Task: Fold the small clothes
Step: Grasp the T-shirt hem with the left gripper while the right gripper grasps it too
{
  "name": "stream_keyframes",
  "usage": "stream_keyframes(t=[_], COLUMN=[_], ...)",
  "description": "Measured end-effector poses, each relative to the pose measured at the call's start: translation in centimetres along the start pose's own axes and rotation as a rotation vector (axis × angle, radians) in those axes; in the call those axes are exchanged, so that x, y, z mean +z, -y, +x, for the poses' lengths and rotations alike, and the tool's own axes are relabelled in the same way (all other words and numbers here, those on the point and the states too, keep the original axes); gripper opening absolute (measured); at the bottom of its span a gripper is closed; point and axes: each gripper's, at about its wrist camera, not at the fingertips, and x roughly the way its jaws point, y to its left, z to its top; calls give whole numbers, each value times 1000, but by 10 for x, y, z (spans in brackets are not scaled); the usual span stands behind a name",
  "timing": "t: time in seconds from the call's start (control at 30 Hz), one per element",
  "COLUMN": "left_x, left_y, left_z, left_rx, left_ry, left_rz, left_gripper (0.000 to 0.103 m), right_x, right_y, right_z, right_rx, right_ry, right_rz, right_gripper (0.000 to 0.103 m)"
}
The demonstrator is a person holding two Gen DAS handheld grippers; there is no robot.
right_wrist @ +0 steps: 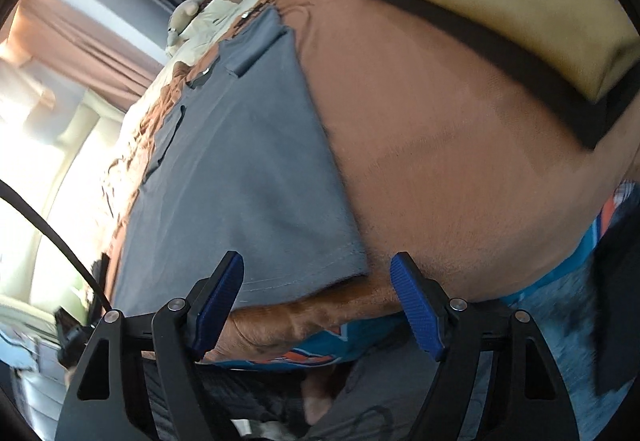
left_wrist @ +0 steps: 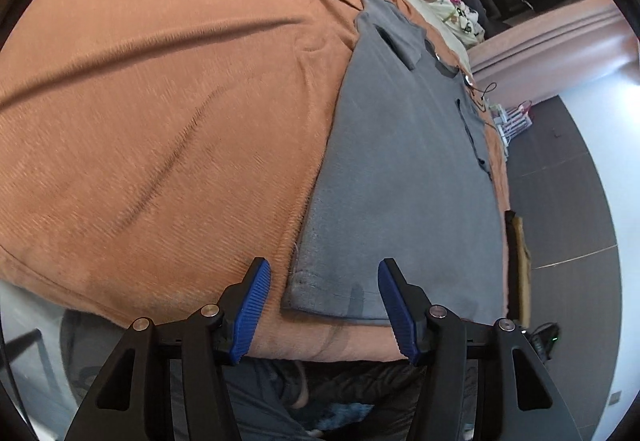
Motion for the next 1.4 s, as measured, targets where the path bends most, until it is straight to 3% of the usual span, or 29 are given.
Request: stream_keyframes(t=[0.23, 0.43, 0.57, 0.67, 0.73, 0.8, 1.03, 1.2, 1.4], left_x=[0, -9, -13, -16, -18, -19, -21, -19, -16], left_y=[-2, -9, -14, -20, -23, -24, -29, -32, -32], left_z=[1, -6, -7, -6, -6, -6, -9, -2, 6], left_rx=[-54, -108, -146, -172, -190, -199, -209, -214, -234], left_ry=[-10, -14, -6, 8, 20, 27, 59, 60, 47], left_rz=[-54, -114, -154, -187, -211, -222, -247, -270, -285], left_gripper=[58, 58, 58, 58, 58, 58, 58, 47, 46], right_x=[-5, -6, -13, -16, -22, -24, -30, -40, -41], right_y=[28, 41, 44, 44, 40, 36, 26, 23, 18], right_z=[-5, -2, 2, 3, 8, 9, -16, -18, -10], right_rx=[160, 195, 222, 206, 200, 196, 154, 142, 125], right_ry=[9, 67, 104, 101, 97, 106, 197, 204, 189], right_rz=[123, 220, 287, 305, 308, 308, 271, 268, 263], right_gripper=[74, 55, 54, 38, 13, 2, 0, 0, 0])
